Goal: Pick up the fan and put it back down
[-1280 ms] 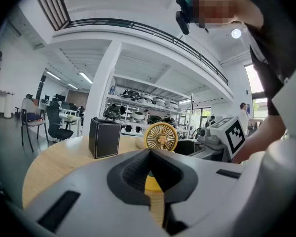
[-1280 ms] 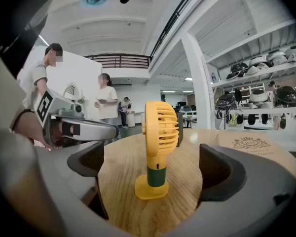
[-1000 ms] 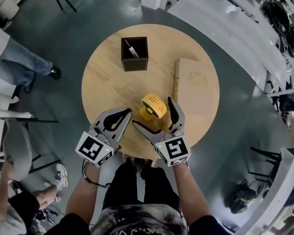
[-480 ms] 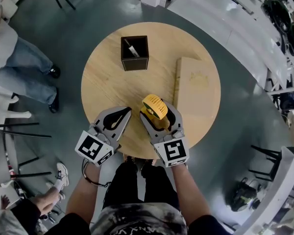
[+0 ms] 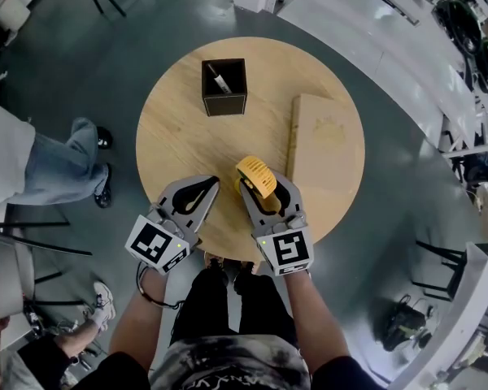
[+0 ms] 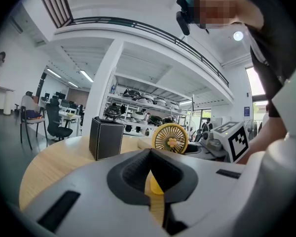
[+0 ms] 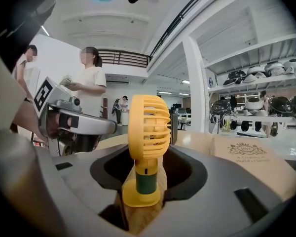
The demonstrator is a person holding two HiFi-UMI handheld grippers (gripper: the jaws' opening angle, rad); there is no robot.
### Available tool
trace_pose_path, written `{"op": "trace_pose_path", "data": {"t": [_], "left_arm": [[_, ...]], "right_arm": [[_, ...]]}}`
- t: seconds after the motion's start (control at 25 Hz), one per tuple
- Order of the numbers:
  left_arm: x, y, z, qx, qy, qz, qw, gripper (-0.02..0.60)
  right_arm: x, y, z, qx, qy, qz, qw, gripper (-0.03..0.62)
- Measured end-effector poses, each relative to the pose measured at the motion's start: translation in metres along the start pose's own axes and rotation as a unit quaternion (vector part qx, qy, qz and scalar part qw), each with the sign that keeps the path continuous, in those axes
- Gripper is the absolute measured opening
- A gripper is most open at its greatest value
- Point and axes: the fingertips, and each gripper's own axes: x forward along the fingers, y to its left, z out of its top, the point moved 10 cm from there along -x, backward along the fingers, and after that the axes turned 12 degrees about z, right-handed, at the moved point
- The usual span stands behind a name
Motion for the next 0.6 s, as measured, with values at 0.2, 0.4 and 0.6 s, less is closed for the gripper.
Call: {"op": "trace_pose_path", "data": {"t": [0.2, 0.4, 0.6], "left_arm": [[-0.003, -0.005, 0.008, 0.002, -0.003, 0.001, 1.0000, 0.017], [-0.006, -0.009, 0.021, 0.008, -0.007, 0.003, 0.9999, 0.017], [-0.012, -0.019, 0.046, 0.013, -0.007, 0.010, 0.9998, 0.017]], "right_arm": [[-0.006, 0.000, 0.008, 0.001, 0.000, 0.001, 1.000, 0.183], [-0.014, 0.002, 0.019, 0.005, 0.007, 0.008, 1.000, 0.183], [-0.030, 0.005, 0.045, 0.004, 0.002, 0.007, 1.000, 0.181]]}}
